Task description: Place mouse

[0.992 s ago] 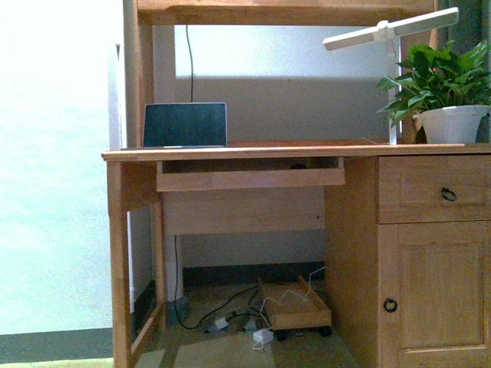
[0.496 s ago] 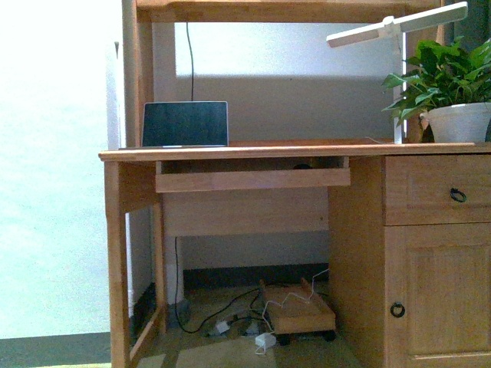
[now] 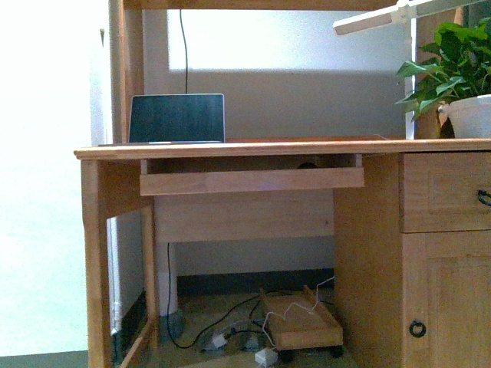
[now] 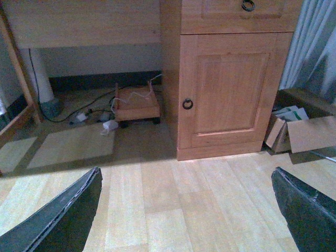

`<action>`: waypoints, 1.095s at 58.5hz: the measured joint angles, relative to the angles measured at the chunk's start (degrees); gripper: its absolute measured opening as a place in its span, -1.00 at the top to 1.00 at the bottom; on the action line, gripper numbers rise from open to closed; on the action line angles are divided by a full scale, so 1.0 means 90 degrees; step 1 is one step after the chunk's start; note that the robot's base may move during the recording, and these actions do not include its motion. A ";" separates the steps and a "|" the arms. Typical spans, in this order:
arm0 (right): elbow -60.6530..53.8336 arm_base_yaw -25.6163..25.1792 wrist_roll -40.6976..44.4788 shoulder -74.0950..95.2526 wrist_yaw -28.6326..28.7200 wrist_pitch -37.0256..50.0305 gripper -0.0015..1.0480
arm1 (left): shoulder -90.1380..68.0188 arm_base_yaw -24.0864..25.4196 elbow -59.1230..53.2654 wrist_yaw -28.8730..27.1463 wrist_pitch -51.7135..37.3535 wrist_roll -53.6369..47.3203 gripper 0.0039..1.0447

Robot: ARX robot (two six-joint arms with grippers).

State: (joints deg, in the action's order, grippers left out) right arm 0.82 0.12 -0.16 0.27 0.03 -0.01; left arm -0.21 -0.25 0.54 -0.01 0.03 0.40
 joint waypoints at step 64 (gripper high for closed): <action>0.0000 0.0000 0.0000 0.0000 -0.0002 0.0000 -0.86 | -0.0007 0.0000 0.0000 0.0002 0.0000 0.0000 -0.86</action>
State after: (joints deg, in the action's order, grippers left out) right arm 0.82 0.12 -0.16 0.27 0.01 -0.01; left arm -0.27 -0.25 0.54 0.01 0.03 0.40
